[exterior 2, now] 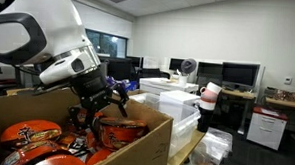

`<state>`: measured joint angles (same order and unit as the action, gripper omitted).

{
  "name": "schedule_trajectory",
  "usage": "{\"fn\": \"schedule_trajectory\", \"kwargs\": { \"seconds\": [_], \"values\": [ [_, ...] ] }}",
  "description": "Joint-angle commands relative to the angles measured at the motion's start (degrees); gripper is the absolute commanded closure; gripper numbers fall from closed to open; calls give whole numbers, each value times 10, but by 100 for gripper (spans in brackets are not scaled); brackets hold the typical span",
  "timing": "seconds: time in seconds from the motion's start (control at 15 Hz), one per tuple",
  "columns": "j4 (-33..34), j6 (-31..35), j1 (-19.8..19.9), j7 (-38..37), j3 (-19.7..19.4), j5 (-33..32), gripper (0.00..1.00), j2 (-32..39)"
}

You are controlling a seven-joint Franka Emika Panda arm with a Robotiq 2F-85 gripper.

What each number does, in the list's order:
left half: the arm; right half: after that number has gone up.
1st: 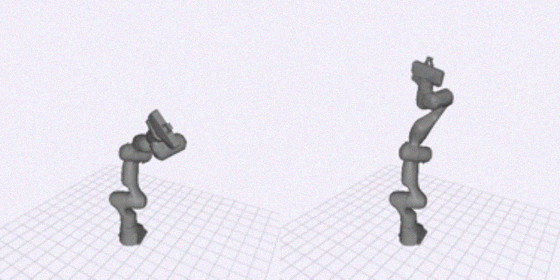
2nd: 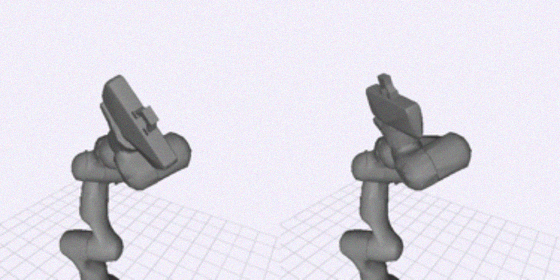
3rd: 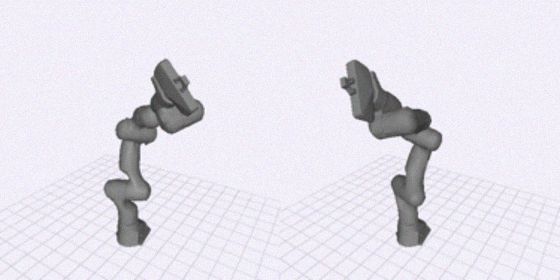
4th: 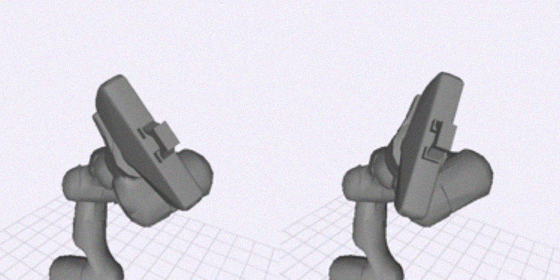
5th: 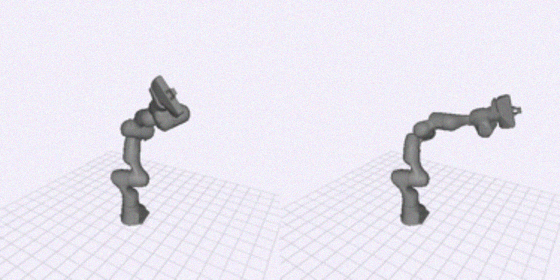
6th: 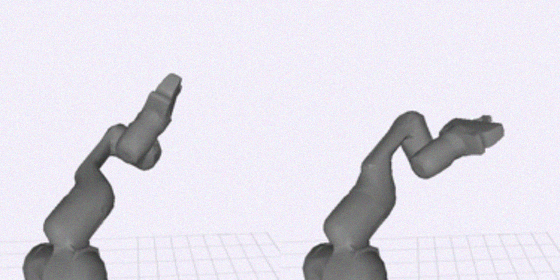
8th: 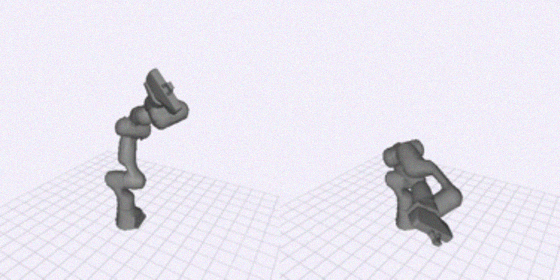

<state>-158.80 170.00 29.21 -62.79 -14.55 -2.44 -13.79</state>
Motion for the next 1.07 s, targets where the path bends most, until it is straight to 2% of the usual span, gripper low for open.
{"fn": "schedule_trajectory", "kwargs": {
  "seconds": [0.0, 1.0],
  "values": [
    [-2, 23, 4, -8, 3, -1, 0, 7],
    [0, 48, 7, -14, 12, -8, 0, 13]
  ]
}}
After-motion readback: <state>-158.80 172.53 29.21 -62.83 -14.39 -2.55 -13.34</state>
